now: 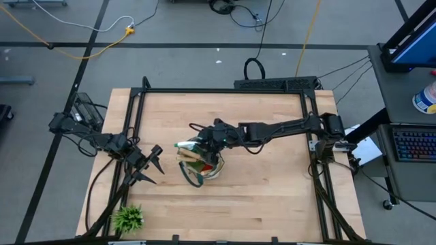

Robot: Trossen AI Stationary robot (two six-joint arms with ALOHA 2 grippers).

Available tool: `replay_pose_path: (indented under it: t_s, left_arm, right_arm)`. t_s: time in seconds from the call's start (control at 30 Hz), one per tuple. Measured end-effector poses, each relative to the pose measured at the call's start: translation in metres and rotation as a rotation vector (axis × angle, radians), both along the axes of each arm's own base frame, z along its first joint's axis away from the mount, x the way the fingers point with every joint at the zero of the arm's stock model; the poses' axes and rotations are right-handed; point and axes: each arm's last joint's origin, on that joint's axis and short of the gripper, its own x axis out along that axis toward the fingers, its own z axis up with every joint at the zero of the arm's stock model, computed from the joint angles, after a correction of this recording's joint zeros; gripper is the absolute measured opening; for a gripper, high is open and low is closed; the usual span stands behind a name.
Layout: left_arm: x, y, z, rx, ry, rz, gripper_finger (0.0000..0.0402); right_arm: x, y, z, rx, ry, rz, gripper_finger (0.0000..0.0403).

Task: Pick & Place Garden tools in Gardening bag
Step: Put the shear scissors into the gardening bag, then return to Home Position

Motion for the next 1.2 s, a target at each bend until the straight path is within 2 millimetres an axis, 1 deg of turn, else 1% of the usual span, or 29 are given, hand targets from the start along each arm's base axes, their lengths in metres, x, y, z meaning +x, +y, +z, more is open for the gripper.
replay_pose_path:
  t_s: [0.27,0.7,0.83,0.97,1.2]
  left_arm:
    - [0.0000,0.0000,0.0001,0.000,-0.001,0.000,0.0216]
    - [0.0000,0.0000,0.0001,0.000,-0.001,0.000,0.0216]
    - [0.0000,0.0000,0.0001,-0.001,0.000,0.000,0.0216]
    - [0.0000,0.0000,0.0000,-0.002,0.001,0.000,0.0216]
    - [0.0000,0.0000,0.0001,-0.003,0.002,-0.001,0.0216]
  right_arm:
    - [-0.0006,0.0000,-0.0009,0.001,0.011,0.002,0.0052]
    - [0.0001,0.0022,-0.0003,0.029,0.002,0.051,0.0069]
    - [0.0018,0.0024,0.0019,0.032,-0.028,0.057,0.0080]
    - [0.0019,0.0043,0.0023,0.059,-0.031,0.101,0.0096]
    - [0.0019,0.0060,0.0023,0.056,-0.031,0.100,0.0126]
